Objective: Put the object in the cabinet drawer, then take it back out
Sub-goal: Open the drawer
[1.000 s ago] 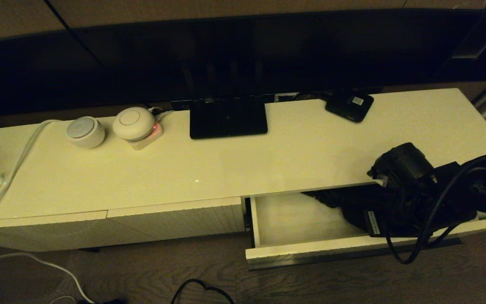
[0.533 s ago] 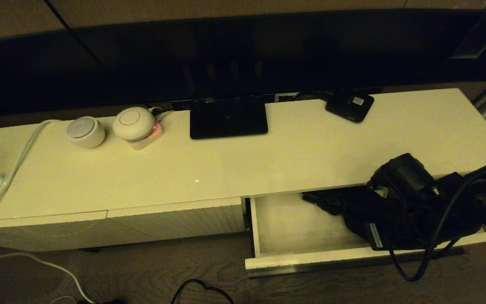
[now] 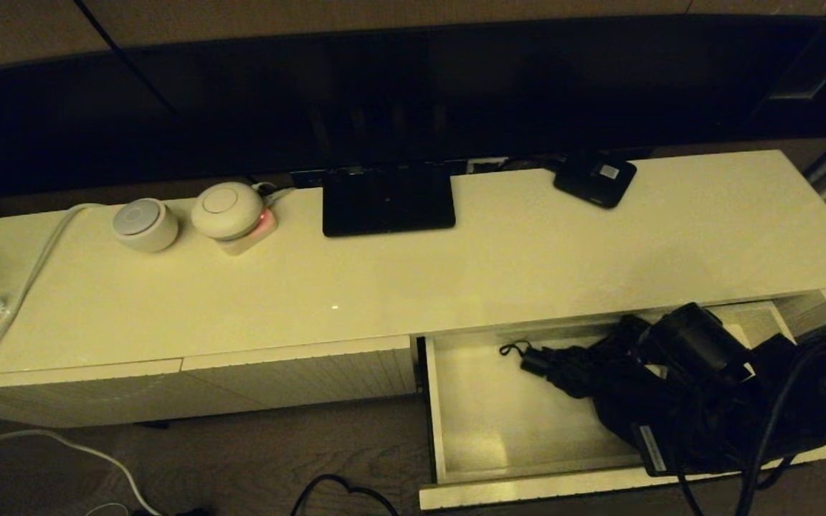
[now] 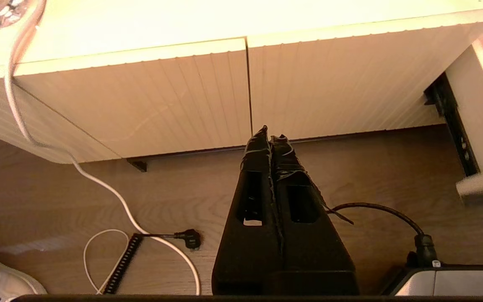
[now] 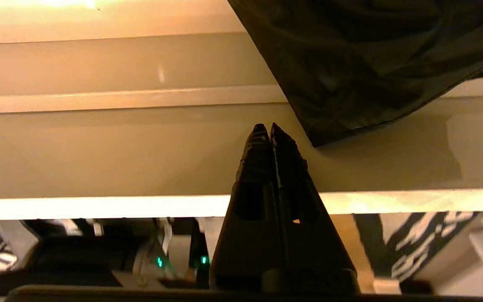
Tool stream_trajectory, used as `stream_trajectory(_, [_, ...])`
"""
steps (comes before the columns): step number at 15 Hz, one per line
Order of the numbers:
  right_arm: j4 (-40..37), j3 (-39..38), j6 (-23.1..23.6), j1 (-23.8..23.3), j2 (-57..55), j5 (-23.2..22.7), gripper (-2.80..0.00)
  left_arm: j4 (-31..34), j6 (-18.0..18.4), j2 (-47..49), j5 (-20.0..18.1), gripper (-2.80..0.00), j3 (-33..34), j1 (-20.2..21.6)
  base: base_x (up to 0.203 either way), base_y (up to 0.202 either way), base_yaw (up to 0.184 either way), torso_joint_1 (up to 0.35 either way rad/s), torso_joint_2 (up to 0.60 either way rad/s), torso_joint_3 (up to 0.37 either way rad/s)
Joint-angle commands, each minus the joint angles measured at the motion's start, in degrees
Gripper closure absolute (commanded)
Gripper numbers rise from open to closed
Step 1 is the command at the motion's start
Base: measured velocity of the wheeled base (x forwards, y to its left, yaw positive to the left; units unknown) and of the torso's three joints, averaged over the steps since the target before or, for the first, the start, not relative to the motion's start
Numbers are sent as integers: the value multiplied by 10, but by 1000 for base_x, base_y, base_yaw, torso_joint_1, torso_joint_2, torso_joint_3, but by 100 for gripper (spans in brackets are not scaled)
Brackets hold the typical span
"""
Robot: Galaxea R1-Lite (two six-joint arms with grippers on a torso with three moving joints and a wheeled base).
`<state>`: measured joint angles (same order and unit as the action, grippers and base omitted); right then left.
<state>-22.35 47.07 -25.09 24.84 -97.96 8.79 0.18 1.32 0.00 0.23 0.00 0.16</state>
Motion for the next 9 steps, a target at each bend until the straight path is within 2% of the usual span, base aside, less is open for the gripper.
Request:
stream_trajectory(1, [-2,-24,-6,8,10,-1,0,0,0,0,0,0,2,0,0,0,0,0,0,0])
stream_trajectory(9, [11,-56,-24,21,38,2,0,0,0,0,0,0,2,0,0,0,0,0,0,0])
